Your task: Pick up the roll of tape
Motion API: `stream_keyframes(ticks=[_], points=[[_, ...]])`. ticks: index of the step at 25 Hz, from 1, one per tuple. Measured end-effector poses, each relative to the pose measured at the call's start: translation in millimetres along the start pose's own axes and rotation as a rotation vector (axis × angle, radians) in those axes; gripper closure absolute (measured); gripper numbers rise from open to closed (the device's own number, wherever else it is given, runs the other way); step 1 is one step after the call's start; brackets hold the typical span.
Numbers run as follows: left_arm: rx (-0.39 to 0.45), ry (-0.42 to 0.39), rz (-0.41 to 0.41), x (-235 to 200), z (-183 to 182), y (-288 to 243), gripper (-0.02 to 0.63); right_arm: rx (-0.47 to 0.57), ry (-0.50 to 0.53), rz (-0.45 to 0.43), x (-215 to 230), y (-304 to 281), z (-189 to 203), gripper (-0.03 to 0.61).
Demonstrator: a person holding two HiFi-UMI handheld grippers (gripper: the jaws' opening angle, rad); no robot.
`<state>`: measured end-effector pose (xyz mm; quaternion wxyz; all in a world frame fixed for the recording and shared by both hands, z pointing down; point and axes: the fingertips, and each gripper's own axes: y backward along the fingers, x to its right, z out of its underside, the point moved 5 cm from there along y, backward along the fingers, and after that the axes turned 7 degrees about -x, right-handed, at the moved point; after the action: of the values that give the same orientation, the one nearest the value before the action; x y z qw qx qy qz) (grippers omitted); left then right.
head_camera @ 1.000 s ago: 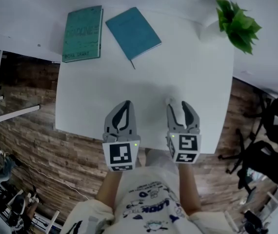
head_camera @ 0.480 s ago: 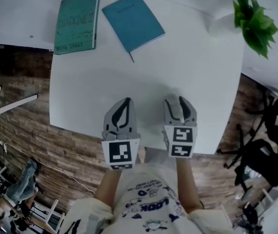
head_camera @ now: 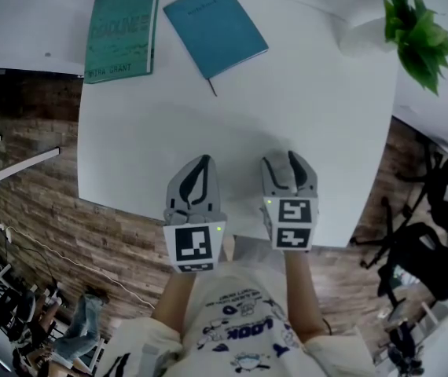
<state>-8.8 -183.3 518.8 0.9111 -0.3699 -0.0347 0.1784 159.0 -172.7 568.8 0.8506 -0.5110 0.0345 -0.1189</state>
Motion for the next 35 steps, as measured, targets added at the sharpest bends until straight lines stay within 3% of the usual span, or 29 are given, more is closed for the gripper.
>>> stream_keyframes(ticks=[7,24,35], points=[[-0.003,0.006,-0.011,-3,2,3,0.612,-0.050,-0.001,0.000,-1,-6,7,0.365],[0.024,0.002,-0.007,0,0,10,0.612,-0.017,-0.043,0.021,4,-9,10,0.383],[0.141,-0.023,-0.010,-1,-39,34,0.612,0.135,-0.033,0.042,-2,39,-28,0.383]])
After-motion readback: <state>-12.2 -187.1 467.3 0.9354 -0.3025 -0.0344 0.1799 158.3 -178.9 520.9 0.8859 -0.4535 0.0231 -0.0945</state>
